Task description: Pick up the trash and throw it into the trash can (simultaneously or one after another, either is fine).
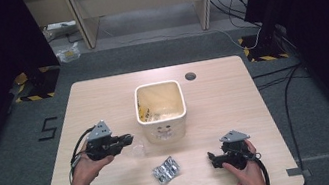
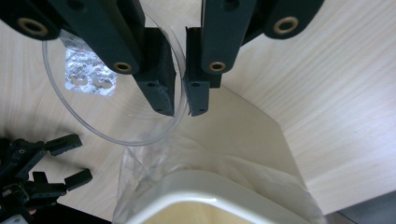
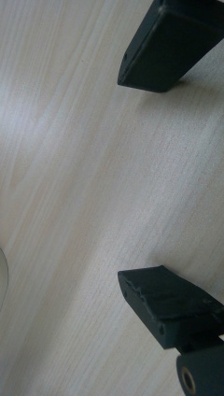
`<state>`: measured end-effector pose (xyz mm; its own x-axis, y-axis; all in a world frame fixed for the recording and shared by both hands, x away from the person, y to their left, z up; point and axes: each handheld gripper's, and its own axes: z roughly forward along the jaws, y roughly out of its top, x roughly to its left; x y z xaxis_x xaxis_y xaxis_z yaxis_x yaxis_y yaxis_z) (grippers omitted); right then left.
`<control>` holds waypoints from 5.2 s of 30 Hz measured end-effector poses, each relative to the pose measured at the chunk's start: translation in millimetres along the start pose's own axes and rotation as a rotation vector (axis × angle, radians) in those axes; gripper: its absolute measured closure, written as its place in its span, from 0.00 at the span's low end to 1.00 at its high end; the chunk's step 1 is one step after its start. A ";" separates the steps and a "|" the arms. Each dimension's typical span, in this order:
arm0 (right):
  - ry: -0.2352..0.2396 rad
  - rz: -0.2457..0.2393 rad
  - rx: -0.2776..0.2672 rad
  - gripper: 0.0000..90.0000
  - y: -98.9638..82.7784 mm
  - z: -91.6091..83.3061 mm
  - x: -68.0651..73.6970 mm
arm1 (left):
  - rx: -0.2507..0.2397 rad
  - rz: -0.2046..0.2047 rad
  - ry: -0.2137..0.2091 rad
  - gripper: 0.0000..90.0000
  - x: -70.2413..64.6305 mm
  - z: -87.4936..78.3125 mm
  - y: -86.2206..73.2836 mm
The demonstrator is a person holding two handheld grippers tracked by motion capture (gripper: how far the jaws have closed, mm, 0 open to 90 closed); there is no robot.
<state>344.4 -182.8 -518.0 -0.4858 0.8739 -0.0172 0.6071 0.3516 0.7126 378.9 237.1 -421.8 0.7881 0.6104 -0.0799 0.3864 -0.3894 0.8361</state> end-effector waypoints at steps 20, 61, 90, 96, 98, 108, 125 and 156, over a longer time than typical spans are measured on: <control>0.000 0.000 0.000 0.08 0.0 0.0 0.0 | -0.033 0.016 0.134 0.90 37.8 -29.5 45.7; 0.000 -0.001 0.000 0.08 0.0 0.0 -0.1 | -0.095 0.084 0.220 0.91 48.0 -25.4 137.8; 0.001 0.001 0.000 0.08 0.0 -0.2 0.2 | -0.094 0.126 0.112 0.90 10.7 28.7 163.5; 0.001 0.002 0.000 0.08 0.0 -0.2 0.2 | -0.077 0.120 0.094 0.90 8.8 40.5 160.9; 0.000 -0.001 0.000 0.08 0.0 -0.2 0.0 | -0.075 0.114 0.089 0.90 8.5 44.4 159.2; 0.001 0.000 -0.002 0.08 0.0 -0.1 0.1 | -0.041 0.097 0.075 0.90 10.5 61.7 148.8; 0.001 0.000 -0.002 0.08 -0.1 0.0 0.2 | 0.064 0.088 0.075 0.89 18.9 86.5 124.6; 0.000 -0.001 -0.002 0.08 -0.1 0.0 0.1 | -0.018 -0.025 0.092 0.38 35.2 51.3 118.1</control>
<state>344.3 -182.7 -518.0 -0.4868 0.8734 -0.0182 0.6053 0.3522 0.7139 476.8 177.2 -353.7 0.7309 0.6805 -0.0512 0.3958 -0.3616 0.8441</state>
